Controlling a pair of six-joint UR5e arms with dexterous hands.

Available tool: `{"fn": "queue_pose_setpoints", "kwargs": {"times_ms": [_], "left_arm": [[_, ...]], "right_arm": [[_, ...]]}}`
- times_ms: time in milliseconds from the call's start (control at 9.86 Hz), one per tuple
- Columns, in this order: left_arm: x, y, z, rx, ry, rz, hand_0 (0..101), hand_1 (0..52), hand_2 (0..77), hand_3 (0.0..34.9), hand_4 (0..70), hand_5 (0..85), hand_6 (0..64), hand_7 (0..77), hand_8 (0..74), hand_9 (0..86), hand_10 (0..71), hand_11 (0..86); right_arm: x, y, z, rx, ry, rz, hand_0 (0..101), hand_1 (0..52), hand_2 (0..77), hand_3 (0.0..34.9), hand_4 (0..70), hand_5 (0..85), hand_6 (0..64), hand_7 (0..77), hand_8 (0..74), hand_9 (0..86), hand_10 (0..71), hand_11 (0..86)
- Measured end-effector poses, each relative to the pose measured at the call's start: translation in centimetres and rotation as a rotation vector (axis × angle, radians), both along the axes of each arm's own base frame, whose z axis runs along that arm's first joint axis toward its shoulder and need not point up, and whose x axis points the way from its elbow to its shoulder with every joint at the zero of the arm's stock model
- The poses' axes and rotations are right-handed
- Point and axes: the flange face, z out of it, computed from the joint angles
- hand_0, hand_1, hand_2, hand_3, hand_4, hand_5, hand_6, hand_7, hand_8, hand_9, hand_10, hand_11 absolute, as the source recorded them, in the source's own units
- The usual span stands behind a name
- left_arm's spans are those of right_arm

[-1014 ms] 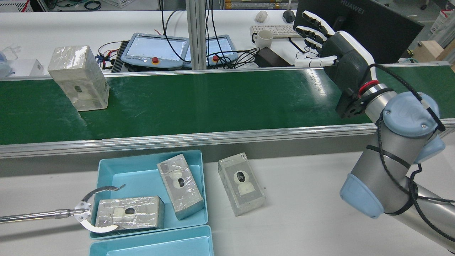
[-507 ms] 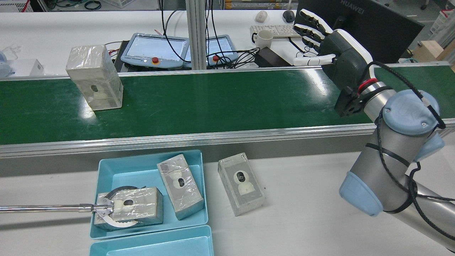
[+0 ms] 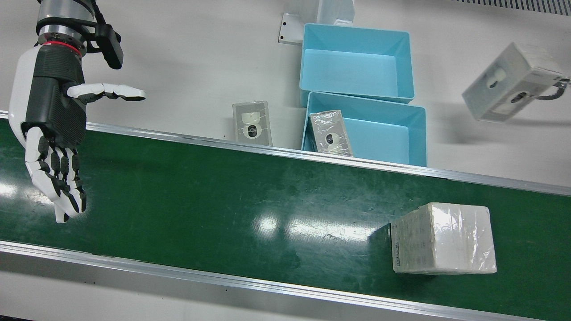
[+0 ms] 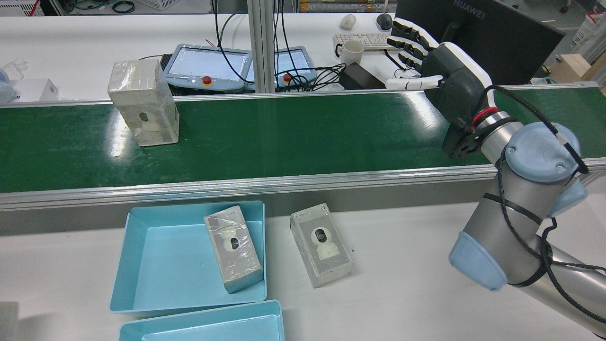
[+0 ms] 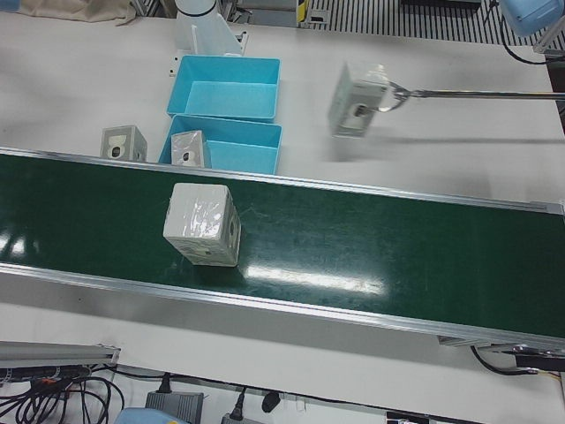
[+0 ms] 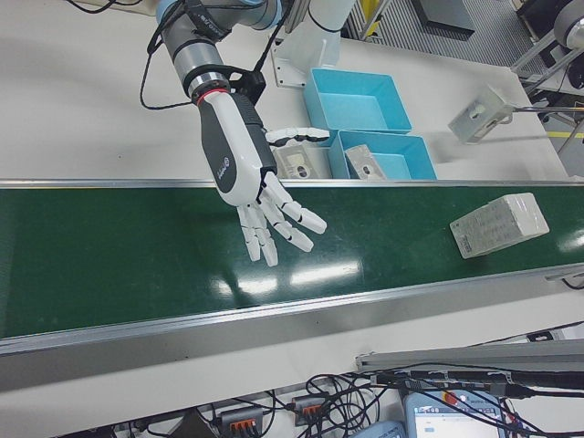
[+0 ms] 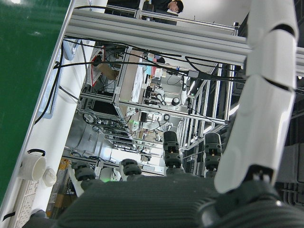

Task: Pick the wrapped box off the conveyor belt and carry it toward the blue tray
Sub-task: 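Lower the right hand back toward the belt near the approaching box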

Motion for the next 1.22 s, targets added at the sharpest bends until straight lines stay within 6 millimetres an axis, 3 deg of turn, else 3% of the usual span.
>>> {"fn": "queue_pose_setpoints", "kwargs": {"times_ms": [507, 913, 1217], "left_arm": [[0.0, 0.0, 0.0, 0.0, 0.0, 0.0, 0, 0.0, 0.5, 0.0, 0.0, 0.5, 0.0, 0.5, 0.5, 0.0, 0.5, 0.0], [0.0, 0.0, 0.0, 0.0, 0.0, 0.0, 0, 0.0, 1.1, 0.0, 0.0, 0.5, 0.0, 0.5, 0.5, 0.5, 0.0, 0.0], [0.0, 0.0, 0.0, 0.0, 0.0, 0.0, 0, 0.0, 0.5, 0.0, 0.0, 0.5, 0.0, 0.5, 0.0, 0.5, 0.5, 0.0]], "right_arm": [[-1.6, -0.5, 0.0, -0.009, 0.008, -0.015, 44, 11.5, 12.5, 30.1, 6.0, 18.0, 0.0, 18.0, 1.6, 6.5, 3.8, 6.5], [-3.4, -2.6, -1.6, -0.004, 0.002, -0.016, 43, 10.9, 13.1, 30.0, 5.4, 18.5, 0.0, 18.0, 1.6, 6.5, 3.8, 6.5], [-4.3, -3.6, -1.8, -0.008, 0.003, -0.017, 43, 10.4, 13.1, 30.0, 5.4, 19.6, 0.0, 18.0, 1.6, 6.5, 3.8, 6.5]]}}
